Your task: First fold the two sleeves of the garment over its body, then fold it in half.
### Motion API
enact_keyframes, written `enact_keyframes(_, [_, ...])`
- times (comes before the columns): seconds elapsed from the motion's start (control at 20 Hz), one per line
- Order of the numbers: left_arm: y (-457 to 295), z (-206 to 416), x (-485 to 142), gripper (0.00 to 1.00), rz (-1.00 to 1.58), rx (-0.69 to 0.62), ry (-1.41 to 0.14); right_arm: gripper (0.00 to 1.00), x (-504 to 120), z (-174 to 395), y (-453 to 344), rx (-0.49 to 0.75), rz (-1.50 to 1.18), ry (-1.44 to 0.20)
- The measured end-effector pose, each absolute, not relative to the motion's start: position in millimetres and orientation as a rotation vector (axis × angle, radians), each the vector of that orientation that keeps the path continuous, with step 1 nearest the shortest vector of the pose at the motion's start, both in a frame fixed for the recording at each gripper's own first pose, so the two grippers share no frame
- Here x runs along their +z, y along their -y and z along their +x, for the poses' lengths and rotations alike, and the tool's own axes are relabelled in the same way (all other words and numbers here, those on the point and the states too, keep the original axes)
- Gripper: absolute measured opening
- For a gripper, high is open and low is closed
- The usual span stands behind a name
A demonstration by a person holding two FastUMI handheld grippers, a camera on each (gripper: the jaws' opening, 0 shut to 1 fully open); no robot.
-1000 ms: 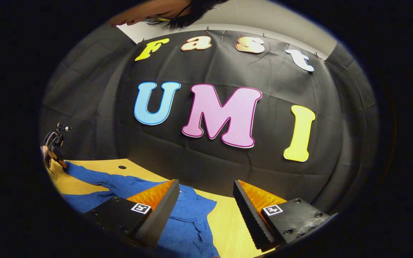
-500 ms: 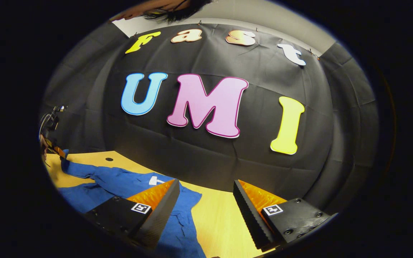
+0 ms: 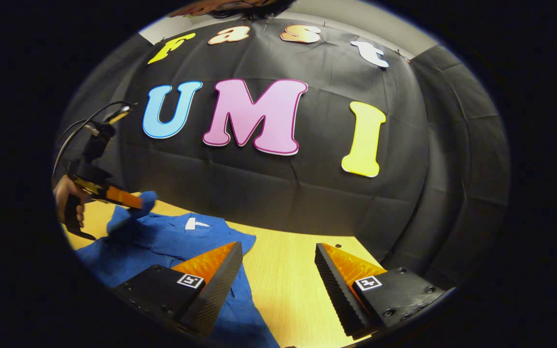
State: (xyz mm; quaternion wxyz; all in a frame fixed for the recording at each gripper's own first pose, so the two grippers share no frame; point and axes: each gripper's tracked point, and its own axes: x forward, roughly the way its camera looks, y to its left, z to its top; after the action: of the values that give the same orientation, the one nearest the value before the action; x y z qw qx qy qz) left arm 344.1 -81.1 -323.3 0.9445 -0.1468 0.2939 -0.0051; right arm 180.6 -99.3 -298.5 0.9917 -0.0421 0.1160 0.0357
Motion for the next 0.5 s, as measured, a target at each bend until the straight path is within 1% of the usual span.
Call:
enact_keyframes(0.15, [156.7,366.0,-329.3,0.00,-0.319,-0.142,-0.609,0.97,-314.5,174.8,116.1,0.041,-0.123,-0.263])
enact_keyframes(0.25, [194.9,375.8,-336.3,0.00,-0.342,-0.202,-0.626,0.97,-320.0,173.5,125.4,0.013,-0.123,-0.291])
enact_keyframes(0.3, [209.5,378.8,-336.4,0.05,-0.356,-0.223,-0.626,0.97,-322.4,169.4,133.7,-0.005,-0.118,-0.302])
enact_keyframes(0.35, [225.6,382.6,-339.2,0.13,-0.375,-0.250,-0.624,0.97,-325.9,166.8,141.0,-0.018,-0.110,-0.313])
enact_keyframes(0.4, [235.9,383.3,-335.7,0.34,-0.394,-0.275,-0.617,0.97,-330.5,163.1,144.9,-0.028,-0.102,-0.328])
enact_keyframes(0.5, [241.4,381.3,-333.1,0.67,-0.417,-0.307,-0.591,0.97,-342.1,155.4,149.2,-0.048,-0.089,-0.380])
